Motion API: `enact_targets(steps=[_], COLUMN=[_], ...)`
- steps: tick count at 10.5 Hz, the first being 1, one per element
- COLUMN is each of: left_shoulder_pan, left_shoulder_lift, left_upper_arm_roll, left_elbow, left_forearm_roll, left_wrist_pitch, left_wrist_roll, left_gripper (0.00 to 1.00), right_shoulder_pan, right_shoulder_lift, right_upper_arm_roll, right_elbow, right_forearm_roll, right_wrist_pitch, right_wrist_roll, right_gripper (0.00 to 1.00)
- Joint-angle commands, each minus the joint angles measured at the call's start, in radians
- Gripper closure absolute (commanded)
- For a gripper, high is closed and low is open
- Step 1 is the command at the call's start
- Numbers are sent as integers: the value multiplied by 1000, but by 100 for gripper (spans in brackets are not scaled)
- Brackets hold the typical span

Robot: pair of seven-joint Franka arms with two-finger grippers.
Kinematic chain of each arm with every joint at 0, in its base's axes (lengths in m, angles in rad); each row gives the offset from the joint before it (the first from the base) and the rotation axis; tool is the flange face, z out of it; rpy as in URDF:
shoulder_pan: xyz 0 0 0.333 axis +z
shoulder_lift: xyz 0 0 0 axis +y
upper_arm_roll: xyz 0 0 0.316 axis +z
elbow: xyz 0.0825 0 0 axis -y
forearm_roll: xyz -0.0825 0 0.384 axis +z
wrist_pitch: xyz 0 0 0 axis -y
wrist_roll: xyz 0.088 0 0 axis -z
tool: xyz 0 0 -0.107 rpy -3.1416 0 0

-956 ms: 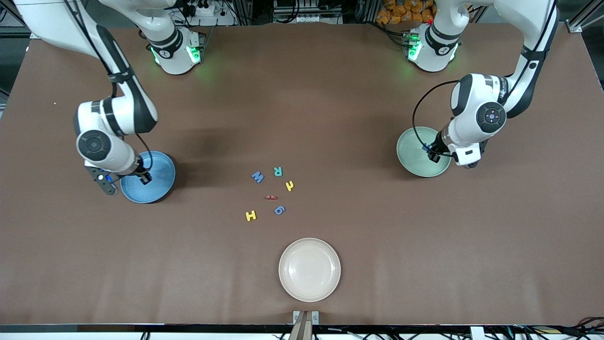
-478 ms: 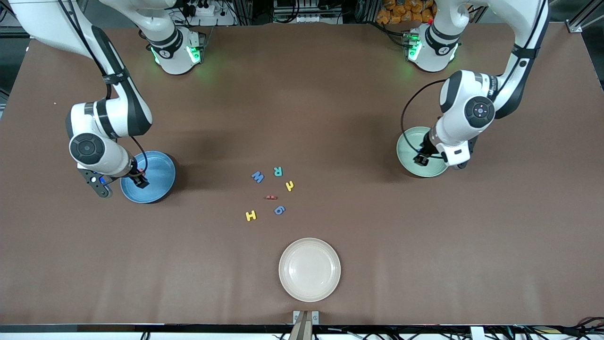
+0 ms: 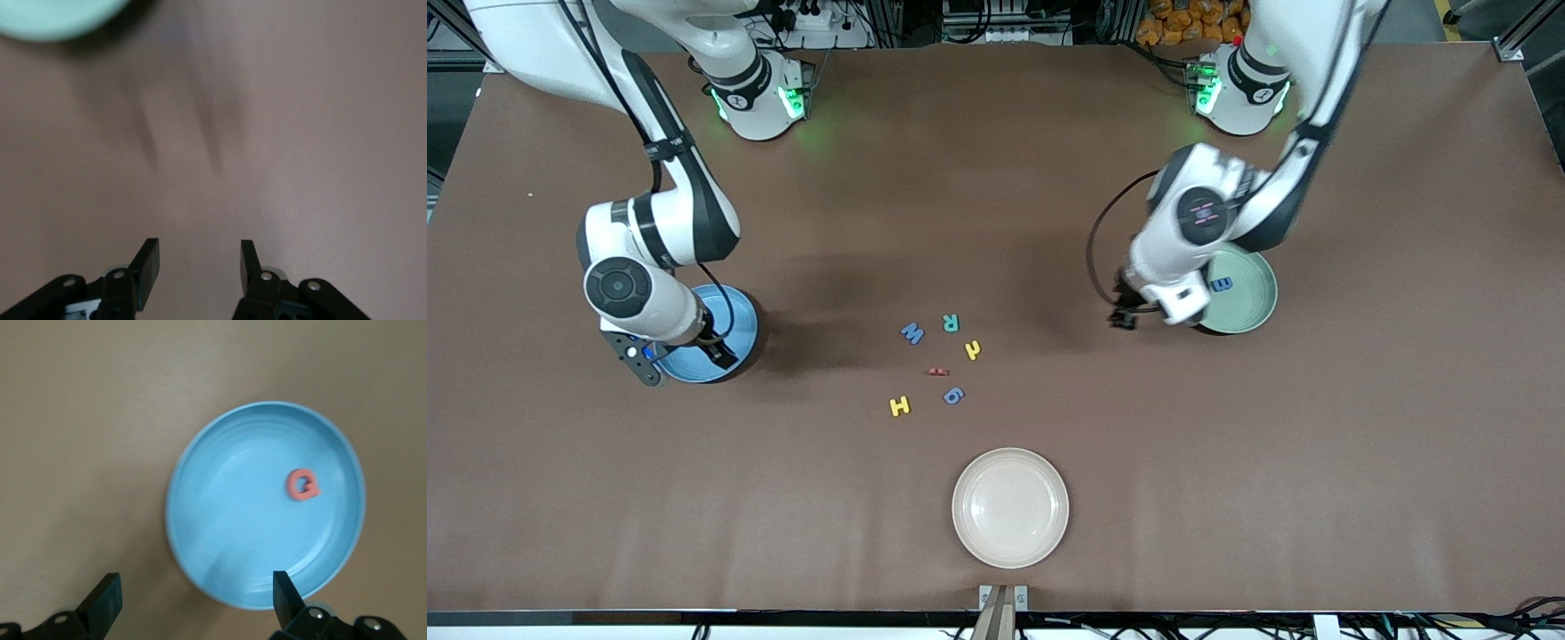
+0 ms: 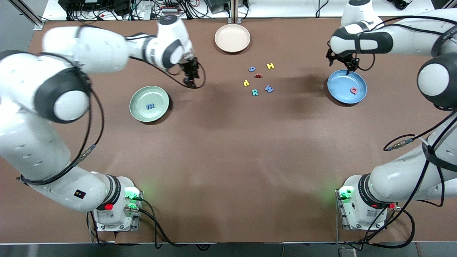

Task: Sort uppercase to blue plate, lowercase to green plate
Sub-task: 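Reach the left gripper to the yellow h while the right gripper withdraws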

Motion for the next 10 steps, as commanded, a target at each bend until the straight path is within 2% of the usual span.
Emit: enact_targets(steps=[1, 2, 4, 6, 8, 10], left_shoulder_pan=[-115, -184, -257, -278, -283, -312], left_shoulder_lift=[176, 219, 311, 316, 318, 370], left_upper_arm_roll=[53, 106, 138, 141, 113, 113], left_elbow=[183, 226, 352, 409, 447, 518], left_forearm_roll=[-11, 9, 58, 60, 59, 60], left_wrist_pitch=[-7, -7, -7, -7, -7, -8], left_wrist_roll=[-32, -22, 11, 114, 215, 308], left_gripper=[42, 42, 42, 43, 43, 43], right_shoulder_pan=[10, 10, 34, 62, 77, 74], right_shoulder_lift=[58, 72, 114, 138, 149, 147], right_upper_arm_roll=[2, 2, 2, 2, 2, 2], right_elbow=[110, 130, 178, 190, 190, 190], right_forearm_roll=[75, 81, 104, 126, 138, 140], right_wrist_pitch=[-17, -15, -6, 46, 65, 60], right_wrist_roll=[10, 10, 38, 113, 154, 154], right_gripper=[0, 0, 0, 0, 0, 0])
